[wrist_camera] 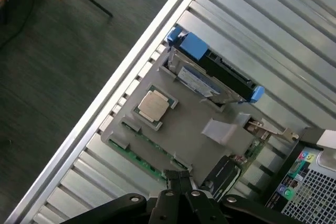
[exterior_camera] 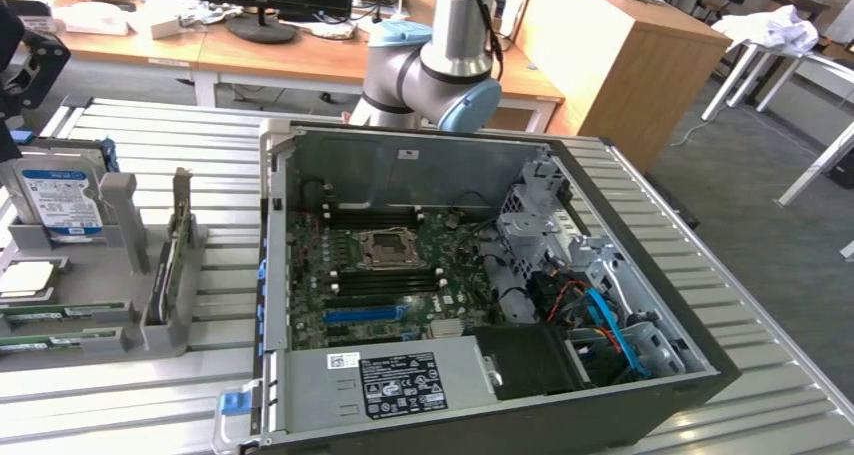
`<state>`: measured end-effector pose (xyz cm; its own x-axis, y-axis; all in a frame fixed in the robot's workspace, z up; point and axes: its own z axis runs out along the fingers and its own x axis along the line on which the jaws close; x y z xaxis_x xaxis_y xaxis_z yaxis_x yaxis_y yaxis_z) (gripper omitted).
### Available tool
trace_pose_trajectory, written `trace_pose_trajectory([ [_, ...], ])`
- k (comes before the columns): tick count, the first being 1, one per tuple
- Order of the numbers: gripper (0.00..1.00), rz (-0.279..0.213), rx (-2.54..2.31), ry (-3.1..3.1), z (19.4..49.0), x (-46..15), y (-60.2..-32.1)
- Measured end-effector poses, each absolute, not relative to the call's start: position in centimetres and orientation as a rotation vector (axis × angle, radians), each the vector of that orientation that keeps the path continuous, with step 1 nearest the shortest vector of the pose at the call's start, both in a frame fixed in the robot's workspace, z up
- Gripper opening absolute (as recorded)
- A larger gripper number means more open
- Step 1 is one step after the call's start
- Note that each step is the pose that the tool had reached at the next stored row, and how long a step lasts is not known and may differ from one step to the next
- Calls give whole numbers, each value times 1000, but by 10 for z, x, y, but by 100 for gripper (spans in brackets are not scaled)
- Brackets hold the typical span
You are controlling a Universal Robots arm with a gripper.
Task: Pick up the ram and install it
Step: 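Pick up the ram and move it above insertion slot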
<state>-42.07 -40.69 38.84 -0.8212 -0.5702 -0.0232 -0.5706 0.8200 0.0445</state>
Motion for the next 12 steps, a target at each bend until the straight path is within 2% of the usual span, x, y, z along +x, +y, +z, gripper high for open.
trace_pose_trajectory([
  [12,11,78,-1156,2914,388,-421,-407],
])
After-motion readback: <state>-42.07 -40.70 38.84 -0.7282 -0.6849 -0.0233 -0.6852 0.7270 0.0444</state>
